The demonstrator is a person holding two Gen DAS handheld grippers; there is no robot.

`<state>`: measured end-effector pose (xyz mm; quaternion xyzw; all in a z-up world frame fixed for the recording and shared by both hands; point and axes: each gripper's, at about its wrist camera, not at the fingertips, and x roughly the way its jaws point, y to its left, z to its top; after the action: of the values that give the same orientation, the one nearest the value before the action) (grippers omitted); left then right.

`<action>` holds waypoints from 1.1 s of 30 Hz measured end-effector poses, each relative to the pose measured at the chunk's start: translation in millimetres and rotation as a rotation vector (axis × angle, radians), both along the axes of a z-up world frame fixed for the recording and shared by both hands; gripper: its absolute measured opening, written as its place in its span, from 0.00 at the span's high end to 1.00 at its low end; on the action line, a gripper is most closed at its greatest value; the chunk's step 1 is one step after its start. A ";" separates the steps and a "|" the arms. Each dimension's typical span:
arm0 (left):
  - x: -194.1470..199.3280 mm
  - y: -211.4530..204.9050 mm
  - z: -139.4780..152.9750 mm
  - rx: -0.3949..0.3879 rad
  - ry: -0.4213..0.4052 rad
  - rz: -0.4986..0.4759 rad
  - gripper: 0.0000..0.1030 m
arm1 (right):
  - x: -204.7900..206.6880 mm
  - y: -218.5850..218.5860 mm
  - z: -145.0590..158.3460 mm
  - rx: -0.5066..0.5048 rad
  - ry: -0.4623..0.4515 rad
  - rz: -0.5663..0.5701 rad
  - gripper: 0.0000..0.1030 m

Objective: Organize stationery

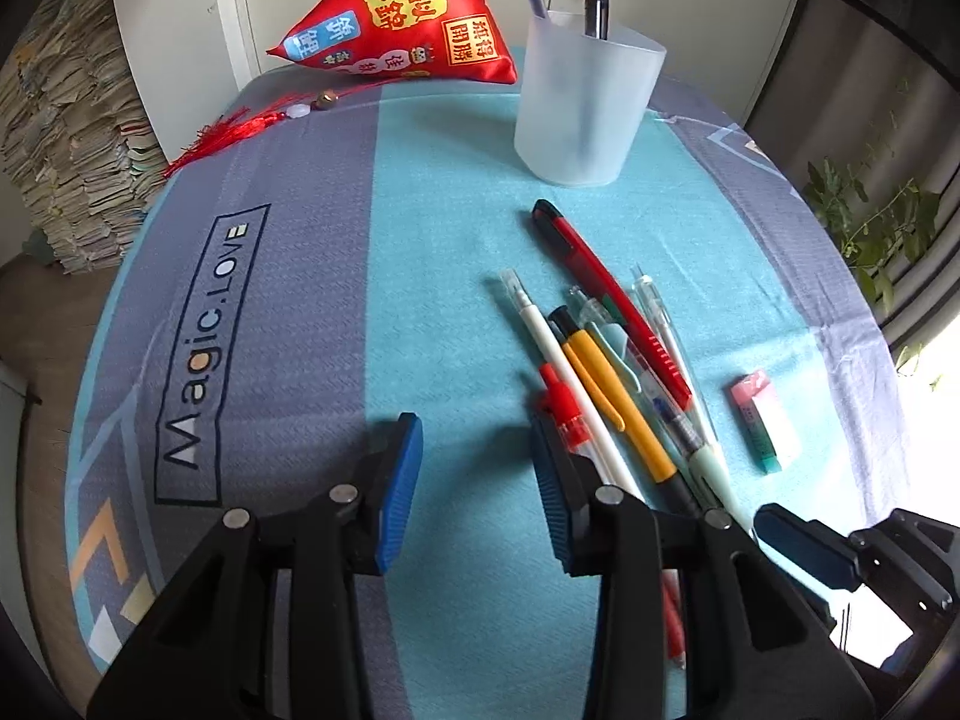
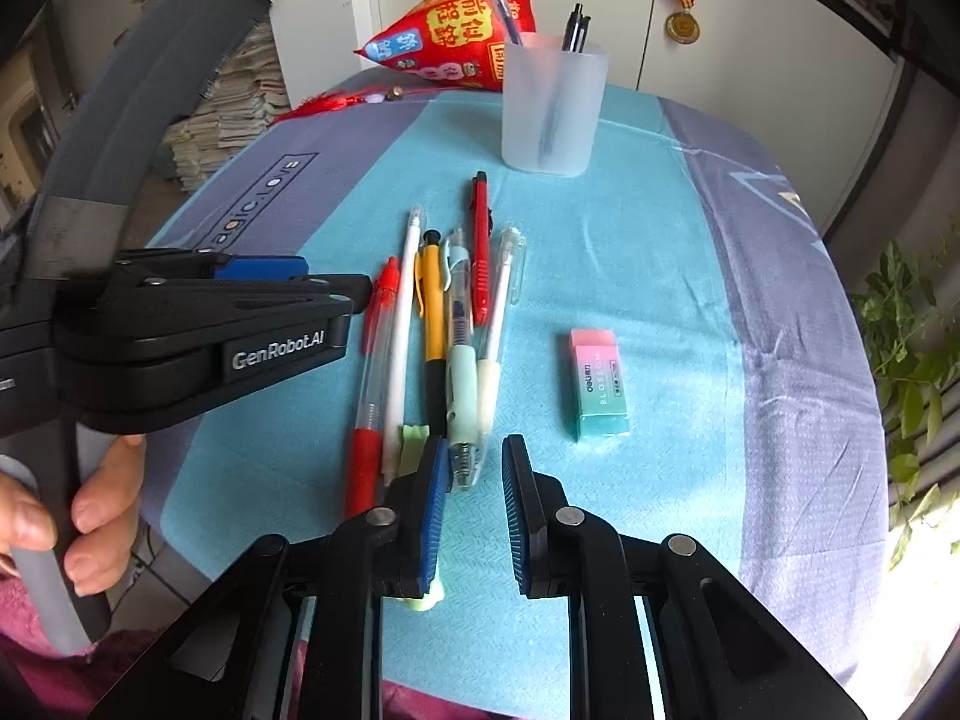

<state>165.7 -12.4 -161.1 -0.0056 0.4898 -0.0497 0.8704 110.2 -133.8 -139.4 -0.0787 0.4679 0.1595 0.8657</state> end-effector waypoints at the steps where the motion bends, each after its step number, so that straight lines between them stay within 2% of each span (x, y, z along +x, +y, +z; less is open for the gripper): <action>1: -0.4 -0.3 0.0 -0.005 0.003 -0.005 0.65 | 0.5 -1.8 -0.2 0.004 -0.004 -0.006 0.89; 8: -7.8 -2.7 4.9 -0.050 0.016 -0.031 0.65 | -0.8 -29.5 14.0 0.023 -0.049 -0.084 0.90; 14: -9.5 -17.6 3.6 -0.006 -0.003 -0.057 0.65 | -9.0 -31.8 8.2 0.059 0.017 -0.039 0.91; 21: -4.5 -25.7 1.1 0.037 -0.036 -0.067 0.65 | -22.1 -25.6 3.2 0.033 0.061 0.006 0.91; 23: -3.3 -24.8 -2.5 0.071 -0.026 -0.066 0.69 | -24.8 -28.7 2.3 0.033 0.072 0.002 0.91; 26: -6.7 -18.8 -1.1 0.081 -0.026 -0.090 0.84 | -29.5 -33.7 -0.1 0.026 0.093 -0.001 0.91; 28: -7.9 -10.7 -0.9 0.078 -0.009 -0.091 0.89 | -32.8 -36.2 -0.8 0.020 0.098 0.000 0.91; 31: -6.6 4.3 -0.5 0.039 0.015 -0.059 0.90 | -33.8 -38.9 -3.4 0.022 0.120 0.007 0.91; 33: -4.5 13.7 1.9 -0.023 0.031 -0.037 0.90 | -32.8 -39.8 -4.1 0.031 0.126 0.011 0.91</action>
<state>161.2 1.3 -159.2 -0.0072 0.5025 -0.0715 0.8616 77.5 -173.6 -143.6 -0.0578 0.5186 0.1762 0.8346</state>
